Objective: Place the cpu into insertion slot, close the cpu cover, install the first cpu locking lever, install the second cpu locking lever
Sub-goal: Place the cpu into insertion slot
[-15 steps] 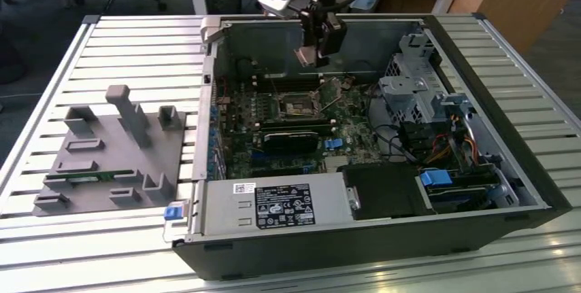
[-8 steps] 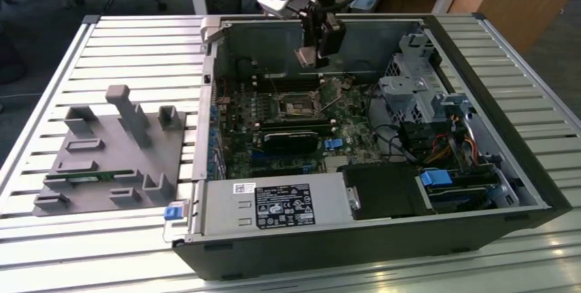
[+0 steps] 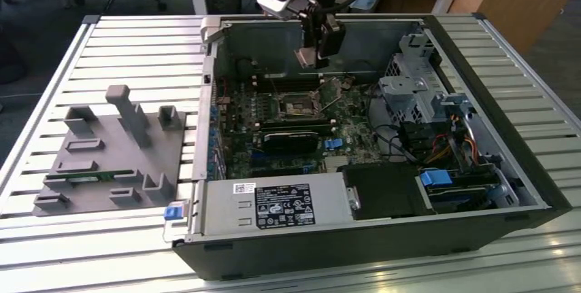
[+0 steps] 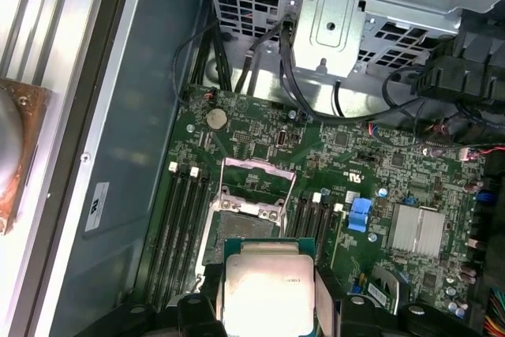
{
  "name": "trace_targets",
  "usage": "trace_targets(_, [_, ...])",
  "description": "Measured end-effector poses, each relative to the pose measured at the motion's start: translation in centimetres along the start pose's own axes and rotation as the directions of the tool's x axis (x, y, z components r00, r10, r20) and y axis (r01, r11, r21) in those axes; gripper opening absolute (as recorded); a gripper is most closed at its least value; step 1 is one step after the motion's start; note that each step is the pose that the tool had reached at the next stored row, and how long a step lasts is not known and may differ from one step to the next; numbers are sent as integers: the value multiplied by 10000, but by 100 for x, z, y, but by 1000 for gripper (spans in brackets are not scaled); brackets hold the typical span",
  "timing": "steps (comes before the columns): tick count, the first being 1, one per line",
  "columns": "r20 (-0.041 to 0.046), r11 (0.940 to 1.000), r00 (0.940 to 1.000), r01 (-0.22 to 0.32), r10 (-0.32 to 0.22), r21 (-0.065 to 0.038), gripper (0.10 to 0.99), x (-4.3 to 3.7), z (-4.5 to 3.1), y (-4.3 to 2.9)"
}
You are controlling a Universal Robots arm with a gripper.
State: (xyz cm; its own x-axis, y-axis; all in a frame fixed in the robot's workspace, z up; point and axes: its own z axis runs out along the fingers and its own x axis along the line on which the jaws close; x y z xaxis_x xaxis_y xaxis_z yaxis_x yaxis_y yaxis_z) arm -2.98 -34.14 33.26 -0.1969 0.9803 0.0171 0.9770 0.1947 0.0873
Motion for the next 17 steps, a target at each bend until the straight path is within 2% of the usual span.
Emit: trace_targets(17, [0, 10000, 10000, 0, 0, -1, 541, -1, 37, -3])
